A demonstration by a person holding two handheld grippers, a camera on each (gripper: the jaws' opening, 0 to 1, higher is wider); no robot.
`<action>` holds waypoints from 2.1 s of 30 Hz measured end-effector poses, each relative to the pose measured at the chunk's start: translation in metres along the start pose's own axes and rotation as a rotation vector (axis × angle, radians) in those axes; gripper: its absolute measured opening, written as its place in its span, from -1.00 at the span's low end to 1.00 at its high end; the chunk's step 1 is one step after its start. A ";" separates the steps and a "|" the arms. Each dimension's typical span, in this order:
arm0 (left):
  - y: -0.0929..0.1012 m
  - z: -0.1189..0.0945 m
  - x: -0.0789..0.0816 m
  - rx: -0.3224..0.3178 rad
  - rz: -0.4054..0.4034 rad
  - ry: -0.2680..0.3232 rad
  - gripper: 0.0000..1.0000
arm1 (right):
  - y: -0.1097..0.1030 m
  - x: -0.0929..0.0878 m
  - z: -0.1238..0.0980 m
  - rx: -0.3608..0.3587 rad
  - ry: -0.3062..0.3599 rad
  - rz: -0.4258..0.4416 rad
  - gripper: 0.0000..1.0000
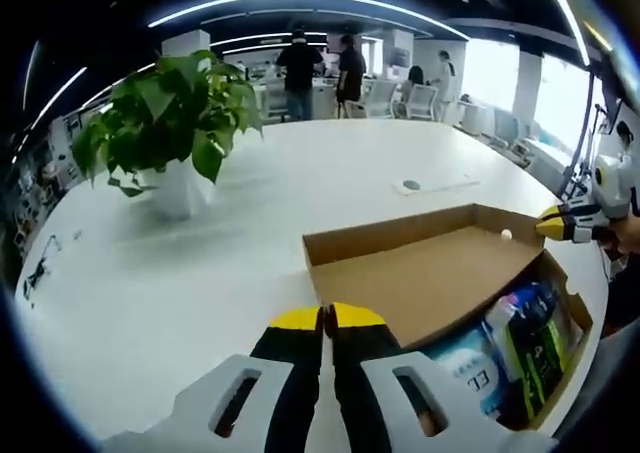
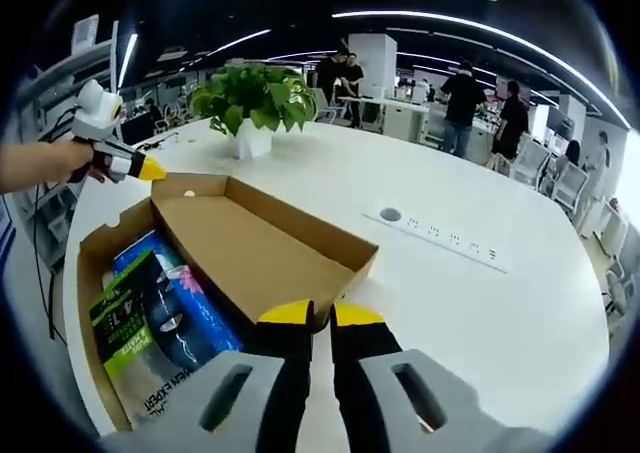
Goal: Operate the shoe box by opening the lid, removing the specified soft item, and placing it in the target area until the item is outside and the box remains undamaged.
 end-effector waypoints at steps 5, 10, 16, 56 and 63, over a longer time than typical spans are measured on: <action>0.001 0.001 -0.001 0.003 -0.005 0.000 -1.00 | 0.001 -0.001 0.001 0.000 0.000 0.011 -0.91; 0.001 0.001 -0.001 0.002 0.000 -0.002 -1.00 | 0.000 -0.001 0.001 0.000 0.000 0.018 -0.91; 0.001 0.000 -0.001 -0.004 0.010 -0.003 -1.00 | 0.001 -0.001 0.001 0.000 0.001 0.021 -0.91; 0.071 -0.056 -0.007 -0.148 0.096 0.039 -0.58 | -0.036 0.009 -0.066 0.151 0.072 0.049 -0.33; 0.093 -0.067 -0.018 -0.206 0.097 0.026 -0.53 | -0.042 -0.004 -0.079 0.177 0.056 0.031 -0.22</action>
Point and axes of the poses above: the point that each gripper's makers call its tool centre point, and the gripper's own axes: z roughly forward along the fingers, y roughly to its right, x roughly out of its top, the point moved 6 cm from there along -z, roughly backward along the fingers, and after that the axes turned 10 degrees about y, right-handed, at the moved point
